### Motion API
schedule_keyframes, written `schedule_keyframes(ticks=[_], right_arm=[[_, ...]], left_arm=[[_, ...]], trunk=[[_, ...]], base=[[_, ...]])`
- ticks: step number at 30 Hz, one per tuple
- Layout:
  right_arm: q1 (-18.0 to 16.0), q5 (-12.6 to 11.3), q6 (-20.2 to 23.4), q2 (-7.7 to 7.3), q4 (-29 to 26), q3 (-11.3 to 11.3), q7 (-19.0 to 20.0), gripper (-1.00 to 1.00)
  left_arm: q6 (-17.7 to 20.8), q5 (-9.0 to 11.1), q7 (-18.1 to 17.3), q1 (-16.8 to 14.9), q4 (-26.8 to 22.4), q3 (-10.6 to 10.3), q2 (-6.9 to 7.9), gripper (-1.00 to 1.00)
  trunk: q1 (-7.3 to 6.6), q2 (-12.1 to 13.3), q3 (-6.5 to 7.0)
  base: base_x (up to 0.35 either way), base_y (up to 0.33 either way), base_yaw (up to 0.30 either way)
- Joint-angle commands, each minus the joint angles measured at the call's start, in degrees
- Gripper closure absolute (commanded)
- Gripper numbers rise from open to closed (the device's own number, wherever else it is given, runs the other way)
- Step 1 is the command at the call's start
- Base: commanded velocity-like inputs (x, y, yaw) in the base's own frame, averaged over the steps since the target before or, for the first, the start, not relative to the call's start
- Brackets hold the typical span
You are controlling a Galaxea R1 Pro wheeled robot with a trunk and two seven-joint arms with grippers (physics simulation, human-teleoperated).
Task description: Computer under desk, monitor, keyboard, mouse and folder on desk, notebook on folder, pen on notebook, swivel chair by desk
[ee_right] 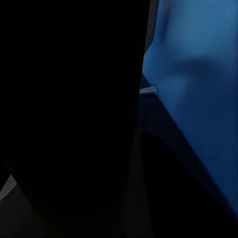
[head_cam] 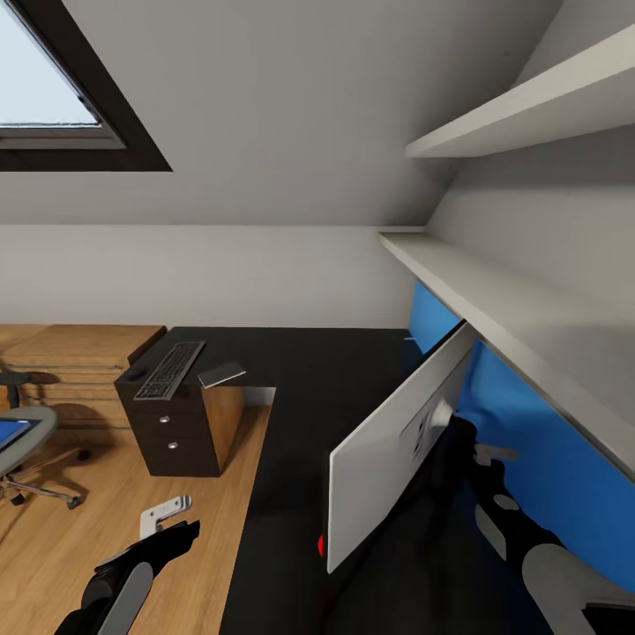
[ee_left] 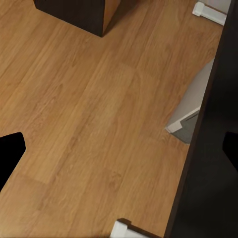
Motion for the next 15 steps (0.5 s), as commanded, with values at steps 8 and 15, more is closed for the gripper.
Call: schedule_keyframes(ticks=[8,15], right_arm=[[-0.1,-1.1,-0.3,-0.05,0.0,-0.5,-2.9,1.0],[-0.1,-1.1,-0.4,-0.07,0.0,-0.5,-2.9,1.0]], left_arm=[[0.1,0.6,0.6,0.0,-0.1,-0.1,0.07,-1.0],[0.1,0.6,0.6,0.0,-0.1,-0.1,0.07,-1.0]], trunk=[[0.06,-0.1,-0.13],[0.06,-0.1,-0.13]], base=[[0.001,0.0,0.0],[0.0,0.0,0.0]])
